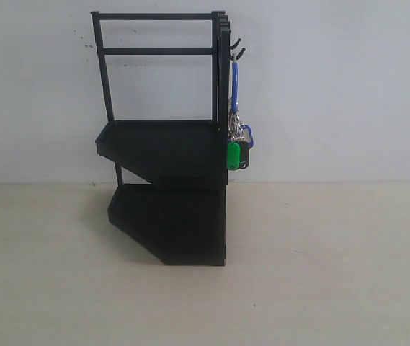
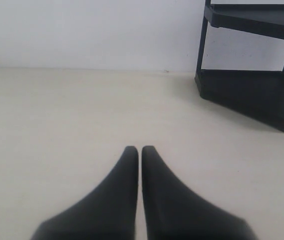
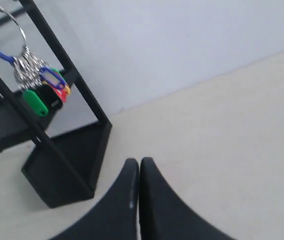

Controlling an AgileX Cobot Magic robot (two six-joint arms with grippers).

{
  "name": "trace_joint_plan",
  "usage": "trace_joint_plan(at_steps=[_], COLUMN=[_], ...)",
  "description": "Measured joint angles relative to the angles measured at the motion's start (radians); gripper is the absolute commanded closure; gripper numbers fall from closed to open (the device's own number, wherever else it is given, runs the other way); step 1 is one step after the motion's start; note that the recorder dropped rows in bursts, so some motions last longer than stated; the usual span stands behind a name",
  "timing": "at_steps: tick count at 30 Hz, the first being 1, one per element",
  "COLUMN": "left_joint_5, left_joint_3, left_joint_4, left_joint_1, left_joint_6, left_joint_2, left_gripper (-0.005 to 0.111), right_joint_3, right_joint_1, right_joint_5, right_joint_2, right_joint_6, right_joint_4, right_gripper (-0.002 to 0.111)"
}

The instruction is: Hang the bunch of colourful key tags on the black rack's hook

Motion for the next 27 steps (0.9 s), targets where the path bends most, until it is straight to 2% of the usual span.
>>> trace_joint_plan(at_steps=[10,22,27], left_joint_5=[0.000,0.000,0.000], left_joint_3=[0.000,0.000,0.000], left_joint_4=[0.000,0.000,0.000], left_joint_1=[0.000,0.000,0.000], left_joint_6=[0.000,0.000,0.000], left_joint_2=[0.000,0.000,0.000], left_gripper=[0.102,0.102,0.102], right_joint_3=[0.120,0.120,0.120], right_joint_1=[-0.077,-0.077,-0.077], right_joint_5=[-0.275,-0.239,-0.207], right_joint_2=[-0.295,-0.583,-0.603], right_joint_6=[0.030,0.108,0.106], right_joint_4=[-0.002,-0.127,-0.131], right_gripper=[0.108,0.108,0.108])
